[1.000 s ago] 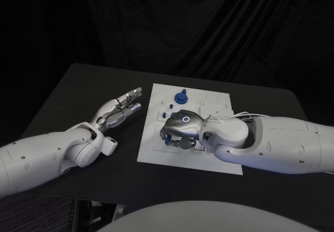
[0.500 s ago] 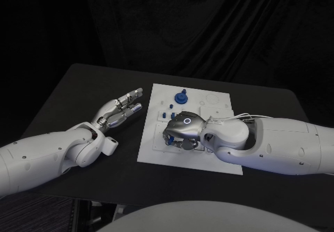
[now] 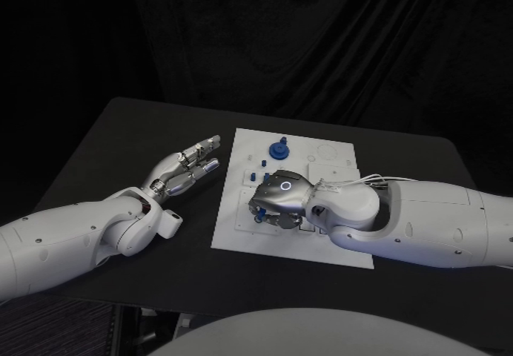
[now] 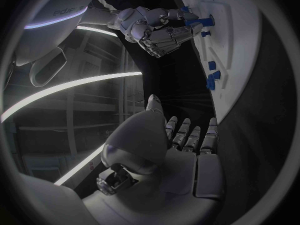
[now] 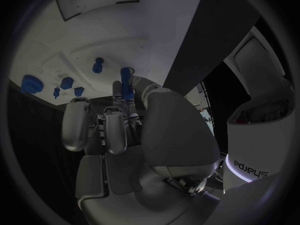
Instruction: Assemble the parts on the task board
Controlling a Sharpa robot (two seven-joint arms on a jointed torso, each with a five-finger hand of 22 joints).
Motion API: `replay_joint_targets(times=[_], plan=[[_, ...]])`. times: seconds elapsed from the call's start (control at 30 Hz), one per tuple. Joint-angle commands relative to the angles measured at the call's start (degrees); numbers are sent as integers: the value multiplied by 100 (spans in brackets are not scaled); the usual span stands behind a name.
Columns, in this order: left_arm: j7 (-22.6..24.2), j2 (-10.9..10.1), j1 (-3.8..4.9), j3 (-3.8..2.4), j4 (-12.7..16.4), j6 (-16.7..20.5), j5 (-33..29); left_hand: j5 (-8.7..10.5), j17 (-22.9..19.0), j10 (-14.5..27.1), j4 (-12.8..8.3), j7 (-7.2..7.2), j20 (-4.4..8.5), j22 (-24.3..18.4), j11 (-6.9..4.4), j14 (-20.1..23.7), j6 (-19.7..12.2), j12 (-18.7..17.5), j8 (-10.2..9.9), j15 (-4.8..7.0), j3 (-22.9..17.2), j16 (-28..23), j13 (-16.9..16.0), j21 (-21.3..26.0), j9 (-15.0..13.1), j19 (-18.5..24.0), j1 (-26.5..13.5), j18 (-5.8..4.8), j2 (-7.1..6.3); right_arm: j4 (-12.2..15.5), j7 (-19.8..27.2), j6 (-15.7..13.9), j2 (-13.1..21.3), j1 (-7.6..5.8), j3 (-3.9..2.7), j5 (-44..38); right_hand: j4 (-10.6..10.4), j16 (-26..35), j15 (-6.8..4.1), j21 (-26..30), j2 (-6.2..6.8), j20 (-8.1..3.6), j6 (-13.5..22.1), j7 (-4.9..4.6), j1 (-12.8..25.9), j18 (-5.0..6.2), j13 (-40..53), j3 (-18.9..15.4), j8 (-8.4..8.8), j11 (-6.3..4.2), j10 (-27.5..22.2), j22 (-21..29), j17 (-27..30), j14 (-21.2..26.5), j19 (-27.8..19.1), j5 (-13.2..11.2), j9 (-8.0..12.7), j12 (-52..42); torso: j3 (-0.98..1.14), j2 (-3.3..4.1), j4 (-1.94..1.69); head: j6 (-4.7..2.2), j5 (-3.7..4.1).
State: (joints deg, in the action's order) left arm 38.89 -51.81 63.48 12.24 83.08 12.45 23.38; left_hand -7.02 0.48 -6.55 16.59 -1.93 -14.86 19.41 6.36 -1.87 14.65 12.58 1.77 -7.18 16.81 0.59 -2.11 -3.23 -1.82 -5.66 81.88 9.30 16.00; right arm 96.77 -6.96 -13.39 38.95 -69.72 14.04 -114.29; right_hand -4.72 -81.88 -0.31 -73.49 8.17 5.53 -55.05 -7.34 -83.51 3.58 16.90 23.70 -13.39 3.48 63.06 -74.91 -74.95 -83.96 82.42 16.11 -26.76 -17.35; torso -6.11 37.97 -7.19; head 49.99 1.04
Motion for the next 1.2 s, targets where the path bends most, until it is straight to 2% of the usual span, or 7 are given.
replay_joint_targets(times=[0.03,0.2,0.37,0.83,1.2], plan=[[697,12,-11,-5,6,-70,-19,8,10,26,-13,1,-33,3,-4,-8,43,2,15,-34,-4,-3,4,13,-6,9,62,95,6,-30,-75,-54,-16,34,11,-121,24,-29,-33,-27,5,-7,-46,0,-19,-6,2,13,19,6,42,-1049,-8,-156,47,7,6,-30,-3,5,-5,1,13],[680,18,-11,-5,3,-73,-19,8,13,24,-16,11,-40,9,6,-18,50,7,15,-44,-10,-1,4,10,-6,5,72,97,7,-39,-68,-66,-43,38,10,-122,17,-30,-35,-35,3,-8,-60,3,10,-8,5,7,31,3,58,-1051,-10,-159,50,5,9,-26,-6,2,-12,1,13],[667,16,-11,-5,6,-72,-19,8,13,24,-16,11,-40,9,6,-18,50,7,15,-44,-10,-1,4,10,-6,5,72,97,7,-34,-66,-50,-58,39,10,-122,7,-30,-36,-33,7,-10,-63,4,44,-7,6,-2,49,3,64,-1050,-9,-159,49,4,14,-15,-3,5,0,1,6],[652,10,-11,-5,6,-73,-19,8,15,19,-18,21,-49,23,19,-26,61,19,15,-55,-16,2,2,6,-7,-2,82,98,9,-5,-78,44,-51,47,11,-4,6,-24,-36,-26,10,-10,-59,6,59,-5,7,-4,64,2,65,-1047,1,-156,45,5,19,-7,-3,-12,-9,1,13],[638,23,-12,-5,-28,-91,-19,8,17,17,-19,29,-56,41,28,-35,72,24,16,-71,-22,4,2,-1,-8,-13,92,101,10,-1,-87,19,-39,50,11,36,13,-12,-37,5,12,-10,-56,7,58,1,6,-1,74,1,62,-1038,25,-149,31,7,22,1,-2,-12,0,1,-2]])
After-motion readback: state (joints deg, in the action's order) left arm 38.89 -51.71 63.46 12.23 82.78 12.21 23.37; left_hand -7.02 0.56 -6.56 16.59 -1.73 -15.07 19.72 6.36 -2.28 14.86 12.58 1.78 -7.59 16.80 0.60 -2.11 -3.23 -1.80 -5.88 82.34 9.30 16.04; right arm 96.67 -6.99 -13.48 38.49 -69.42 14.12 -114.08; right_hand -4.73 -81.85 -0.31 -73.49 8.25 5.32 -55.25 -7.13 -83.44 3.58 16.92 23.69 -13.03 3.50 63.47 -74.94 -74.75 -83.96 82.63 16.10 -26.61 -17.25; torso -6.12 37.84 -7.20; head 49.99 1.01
